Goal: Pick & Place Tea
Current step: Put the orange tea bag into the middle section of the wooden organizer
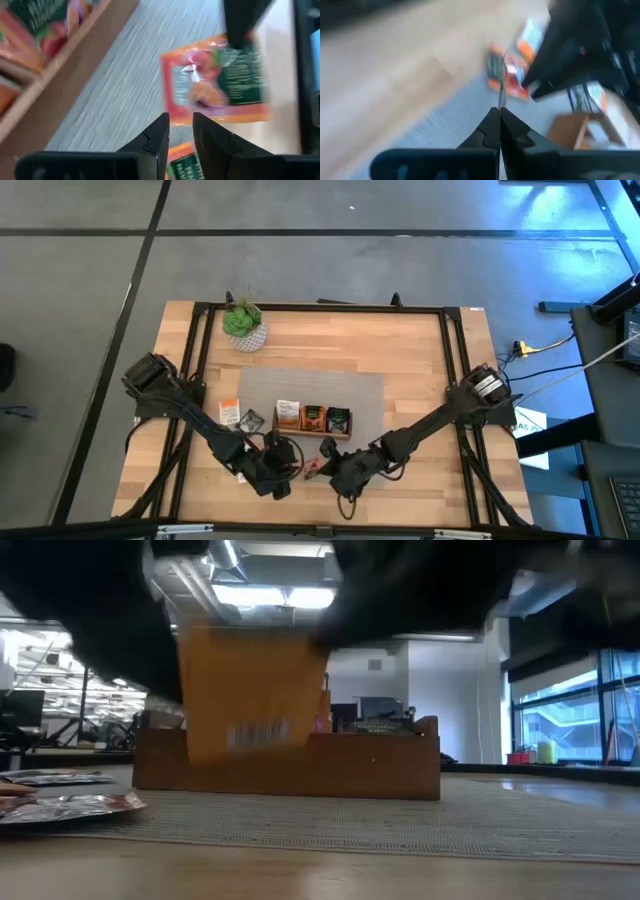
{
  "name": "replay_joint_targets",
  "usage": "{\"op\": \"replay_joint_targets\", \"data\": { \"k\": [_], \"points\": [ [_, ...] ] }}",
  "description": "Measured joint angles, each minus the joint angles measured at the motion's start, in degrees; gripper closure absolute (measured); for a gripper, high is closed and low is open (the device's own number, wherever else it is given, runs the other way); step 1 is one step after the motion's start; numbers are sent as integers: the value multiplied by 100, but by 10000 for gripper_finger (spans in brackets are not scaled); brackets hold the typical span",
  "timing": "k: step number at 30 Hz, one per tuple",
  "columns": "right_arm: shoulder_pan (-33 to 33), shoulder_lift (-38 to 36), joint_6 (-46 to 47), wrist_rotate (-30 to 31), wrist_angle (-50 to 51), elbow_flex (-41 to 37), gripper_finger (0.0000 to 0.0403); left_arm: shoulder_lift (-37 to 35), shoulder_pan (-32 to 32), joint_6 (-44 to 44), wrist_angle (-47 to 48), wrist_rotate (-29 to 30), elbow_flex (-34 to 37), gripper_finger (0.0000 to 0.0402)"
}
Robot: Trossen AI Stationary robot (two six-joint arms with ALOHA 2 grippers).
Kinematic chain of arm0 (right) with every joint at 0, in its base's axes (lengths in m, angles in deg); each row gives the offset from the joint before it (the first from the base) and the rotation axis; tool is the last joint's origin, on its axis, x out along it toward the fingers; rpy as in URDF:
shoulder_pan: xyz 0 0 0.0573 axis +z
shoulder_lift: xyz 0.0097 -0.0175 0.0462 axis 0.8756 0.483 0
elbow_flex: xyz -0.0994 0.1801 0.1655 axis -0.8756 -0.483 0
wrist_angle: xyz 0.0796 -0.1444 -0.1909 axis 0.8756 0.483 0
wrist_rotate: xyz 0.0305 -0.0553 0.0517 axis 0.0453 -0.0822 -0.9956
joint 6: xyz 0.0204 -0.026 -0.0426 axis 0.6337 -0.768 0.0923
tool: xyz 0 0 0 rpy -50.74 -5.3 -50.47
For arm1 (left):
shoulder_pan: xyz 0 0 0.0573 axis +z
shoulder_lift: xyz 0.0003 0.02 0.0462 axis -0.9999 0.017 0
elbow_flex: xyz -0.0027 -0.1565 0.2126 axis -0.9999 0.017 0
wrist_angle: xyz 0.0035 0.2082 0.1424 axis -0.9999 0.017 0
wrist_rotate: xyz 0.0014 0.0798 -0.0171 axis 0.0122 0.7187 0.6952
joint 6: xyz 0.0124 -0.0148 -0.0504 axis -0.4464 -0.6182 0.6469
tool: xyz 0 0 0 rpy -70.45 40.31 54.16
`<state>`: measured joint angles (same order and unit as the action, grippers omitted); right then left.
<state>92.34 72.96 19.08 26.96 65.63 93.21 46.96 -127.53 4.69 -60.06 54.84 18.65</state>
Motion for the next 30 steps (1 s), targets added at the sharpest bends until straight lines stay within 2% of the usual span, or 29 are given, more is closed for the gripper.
{"op": "replay_joint_targets", "data": {
  "k": [3, 7, 11, 14, 18, 22, 26, 30],
  "points": [
    [26, -402, 35, -930, 205, 0, 399, -279, -8, -166, -223, 109, 1, 320],
    [29, -831, 38, -2616, 142, 2, 399, -437, 29, -454, -841, 205, -4, 320],
    [33, -978, -236, -3756, -337, 2, 399, -416, 112, -818, -1969, -359, -9, 320],
    [33, -976, -707, -4158, -741, 4, 399, -268, 206, -1222, -2954, -869, -9, 320],
    [31, -975, -1161, -4244, -919, 4, 399, -79, 318, -1815, -3973, -1589, -11, 320],
    [31, -971, -1193, -4435, -1412, 4, 400, 143, 424, -2111, -4752, -2254, -13, 320],
    [30, -971, -1387, -4470, -1691, 4, 400, 300, 499, -2047, -5000, -2646, -15, 320],
    [29, -969, -2039, -4959, -1697, 7, 400, 381, 479, -2030, -5028, -2661, -14, 320]
  ]
}}
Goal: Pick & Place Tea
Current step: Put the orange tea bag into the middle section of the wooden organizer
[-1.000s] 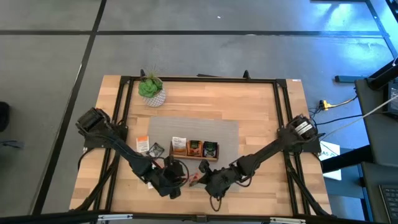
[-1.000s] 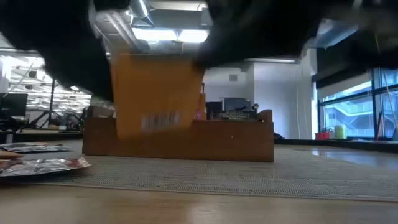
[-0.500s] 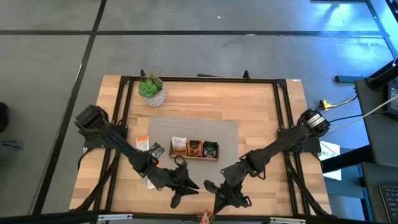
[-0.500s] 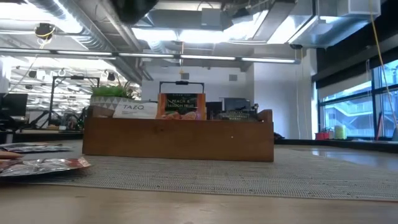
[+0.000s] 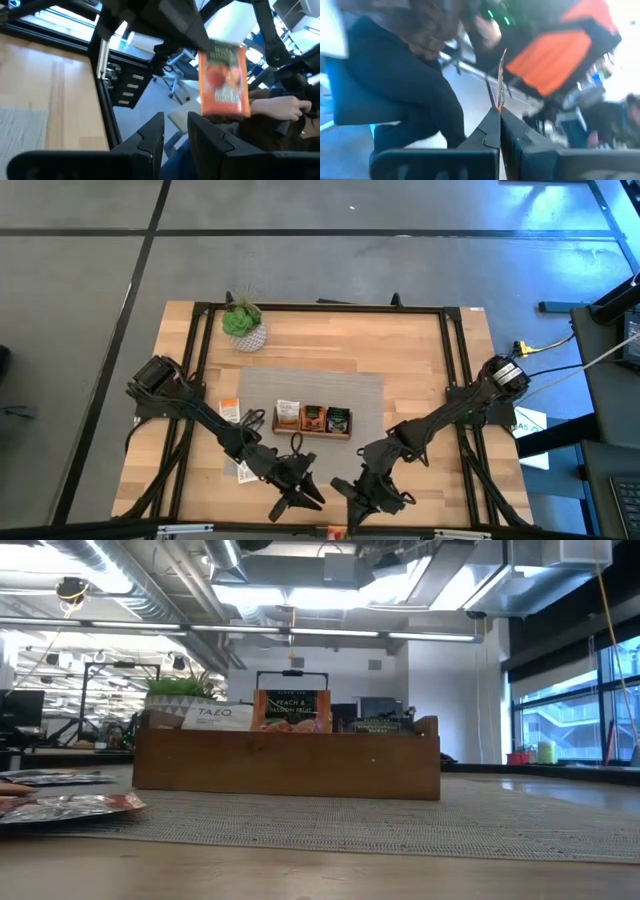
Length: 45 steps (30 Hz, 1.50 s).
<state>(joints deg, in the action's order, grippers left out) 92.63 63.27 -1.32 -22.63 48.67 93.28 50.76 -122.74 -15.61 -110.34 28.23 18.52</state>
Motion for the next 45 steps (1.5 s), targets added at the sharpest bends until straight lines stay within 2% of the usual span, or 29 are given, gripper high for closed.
{"op": "replay_joint_targets", "data": {
  "k": [10, 18, 34, 45],
  "points": [
    [-168, 0, -1528, -1099, 152, 61, 400, 67, 11, 76, -268, 25, -2, 320],
    [-402, 2, -1546, -1473, 172, 63, 400, 63, 150, 512, -528, 227, -7, 320],
    [-788, 57, -1681, -1456, 350, 61, 400, 65, 232, 1239, -534, 249, -6, 320],
    [-975, 57, -1708, -1443, 311, 61, 400, 65, 232, 1373, -531, -107, -6, 320]
  ]
}}
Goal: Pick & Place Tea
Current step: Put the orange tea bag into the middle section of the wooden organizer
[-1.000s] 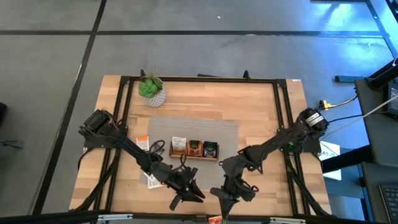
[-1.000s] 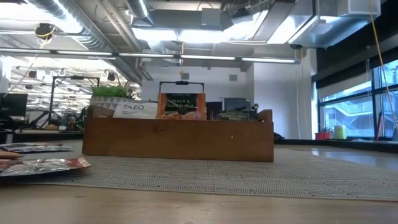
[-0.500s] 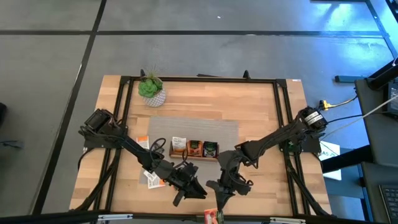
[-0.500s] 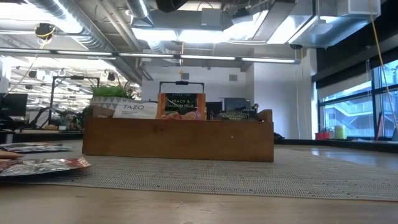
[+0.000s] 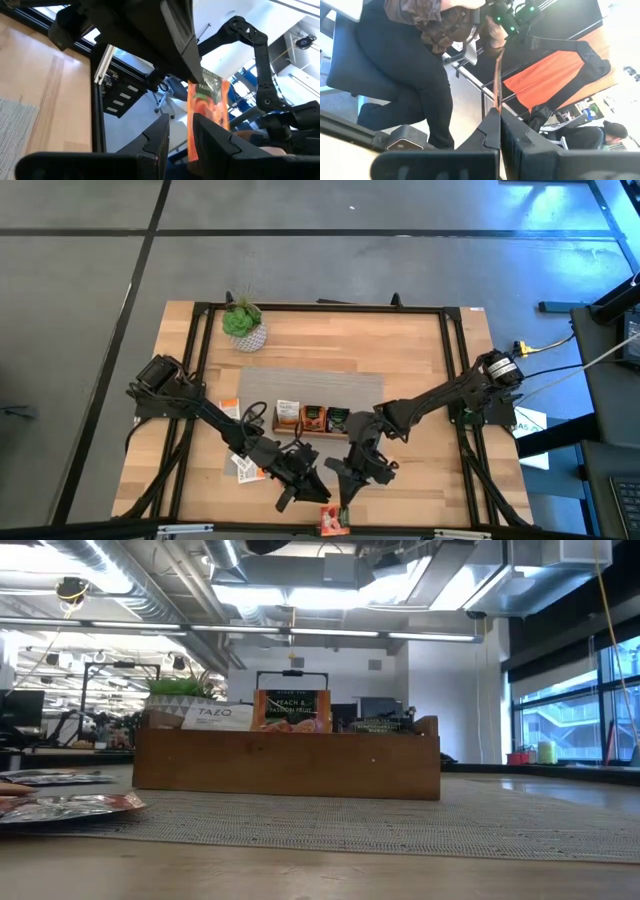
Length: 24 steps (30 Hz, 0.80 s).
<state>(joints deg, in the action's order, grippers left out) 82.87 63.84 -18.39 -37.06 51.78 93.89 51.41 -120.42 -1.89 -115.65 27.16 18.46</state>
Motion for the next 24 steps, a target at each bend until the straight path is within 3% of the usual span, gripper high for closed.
{"op": "replay_joint_targets", "data": {
  "k": [24],
  "points": [
    [-250, 0, 506, 274, 138, 0, 400, 0, -59, -3, 10, -349, 0, 333]
  ]
}}
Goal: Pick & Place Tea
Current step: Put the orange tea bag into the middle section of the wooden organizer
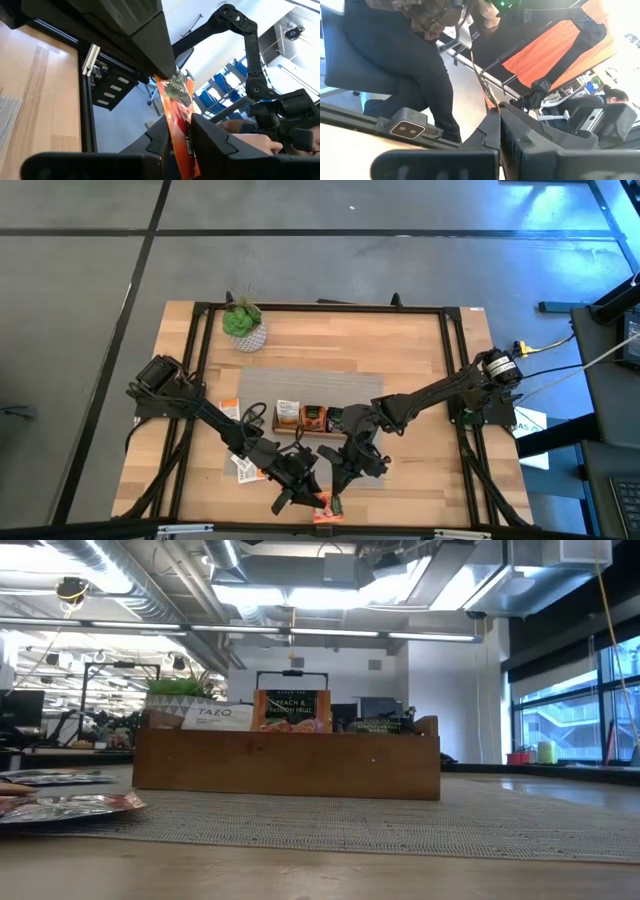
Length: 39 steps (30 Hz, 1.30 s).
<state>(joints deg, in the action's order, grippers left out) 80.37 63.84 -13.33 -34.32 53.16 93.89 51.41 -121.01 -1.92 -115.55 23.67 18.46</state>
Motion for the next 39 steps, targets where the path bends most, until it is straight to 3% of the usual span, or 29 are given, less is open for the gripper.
{"op": "replay_joint_targets", "data": {
  "k": [14, 20, 26, 32, 35, 39],
  "points": [
    [220, -2, -230, 39, -134, 0, 373, 0, 0, -101, 11, -44, 0, 386],
    [240, -3, -52, 178, -132, 0, 310, 0, 0, -105, 9, -55, 0, 380],
    [238, -31, 1385, 1364, -127, 0, 252, -36, -21, -744, -4, 173, 1, 389],
    [238, -266, 2980, 2786, 258, -2, 236, -187, -159, -1004, 586, 638, 7, 389],
    [238, -398, 3606, 3804, 590, -2, 236, -435, -315, -1013, 1262, 1240, 9, 390],
    [228, -483, 4240, 4992, 1019, -2, 235, -1097, -649, -1056, 2690, 2666, 9, 390]
  ]
}}
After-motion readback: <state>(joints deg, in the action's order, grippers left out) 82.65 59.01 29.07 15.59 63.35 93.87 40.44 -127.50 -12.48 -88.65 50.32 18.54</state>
